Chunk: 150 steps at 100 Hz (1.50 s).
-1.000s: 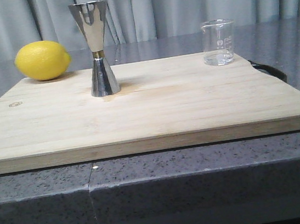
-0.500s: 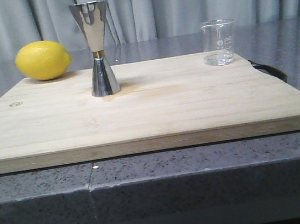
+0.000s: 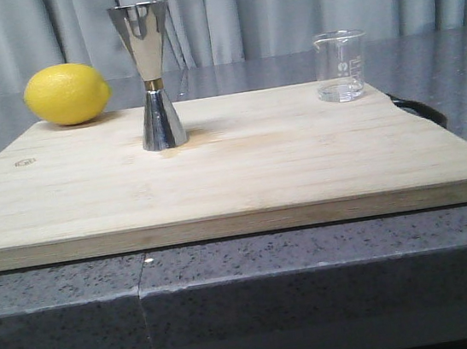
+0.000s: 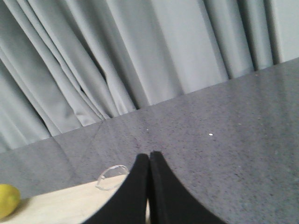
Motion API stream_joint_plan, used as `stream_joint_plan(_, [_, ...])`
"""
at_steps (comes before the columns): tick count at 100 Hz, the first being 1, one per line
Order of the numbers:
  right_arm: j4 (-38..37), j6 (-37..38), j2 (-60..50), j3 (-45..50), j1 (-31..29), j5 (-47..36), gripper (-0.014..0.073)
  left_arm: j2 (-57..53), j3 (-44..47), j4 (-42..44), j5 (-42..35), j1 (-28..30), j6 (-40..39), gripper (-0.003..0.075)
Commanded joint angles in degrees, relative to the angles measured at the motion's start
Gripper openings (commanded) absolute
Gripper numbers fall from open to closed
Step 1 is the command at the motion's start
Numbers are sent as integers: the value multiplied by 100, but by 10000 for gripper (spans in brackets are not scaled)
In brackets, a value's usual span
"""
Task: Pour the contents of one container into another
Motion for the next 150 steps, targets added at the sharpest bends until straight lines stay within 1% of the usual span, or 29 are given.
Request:
stream_joint_plan(1, [1841,-2232,3,-38,11,13,-70,-142,202,9,-395,19,-71,-19])
stream_joint_plan(2, [2002,-2653,-9,-11,11,1,-70,-142,202,9,-395,19,-71,-19])
stream_joint_plan(3, [2308,-2858,-10,1,11,-48,-70,-142,202,9,-395,19,-71,-19])
stream_joint_plan(4, [2450,-3058,-10,22,11,-48,-70,-142,202,9,-395,19,-71,-19])
stream_joint_plan(5, [2736,-3443,-22,35,11,-84,-70,-142,202,9,-395,19,-71,-19])
stream_joint_plan(9, [3378,-4491,-36,114,11,-203,-70,-142,202,9,-395,19,-71,-19])
stream_joint_plan(11, [3721,-4803,-51,157,11,-261,-70,-142,202,9,-395,19,-71,-19])
stream_joint_plan(12, [3934,-5092,-50,172,11,-292,-70,-142,202,9,-395,19,-71,-19])
stream_joint_plan(16, [4413,-5809,-113,249,11,-341,-70,-142,202,9,-395,19,-71,-19])
stream_joint_plan(19, [4788,-6191,-188,301,-2,-353,-70,-142,202,9,-395,19,-71,-19])
stream_joint_plan(25, [5220,-6781,-445,445,-39,-342,-70,-142,202,9,-395,19,-71,-19])
stream_joint_plan(28, [5432,-7201,-645,515,-66,-353,-70,-142,202,9,-395,19,-71,-19])
stream_joint_plan(37, [6392,-8315,-1270,814,-243,-458,-70,-142,202,9,-395,19,-71,-19])
stream_joint_plan(42, [6929,-8728,-1606,1042,-368,-633,-70,-142,202,9,-395,19,-71,-19])
stream_joint_plan(52, [7321,-8834,-2147,1534,-536,-949,-70,-142,202,9,-395,19,-71,-19])
stream_joint_plan(81, [7428,-8834,-3382,2928,-547,-1226,-70,-142,202,9,-395,19,-71,-19])
stream_joint_plan(83, [7438,-8834,-3459,2946,-547,-1215,-70,-142,202,9,-395,19,-71,-19])
stream_joint_plan(86, [7458,-8834,-3471,2915,-547,-977,-70,-142,202,9,-395,19,-71,-19])
stream_joint_plan(96, [7430,-8834,-3471,2915,-558,-1167,-70,-142,202,9,-395,19,-71,-19])
stream_joint_plan(118, [7430,-8834,-3471,2915,-558,-1164,-70,-142,202,1,-395,19,-71,-19])
stream_joint_plan(150, [7430,-8834,-3471,2915,-558,-609,-70,-142,202,1,-395,19,-71,-19])
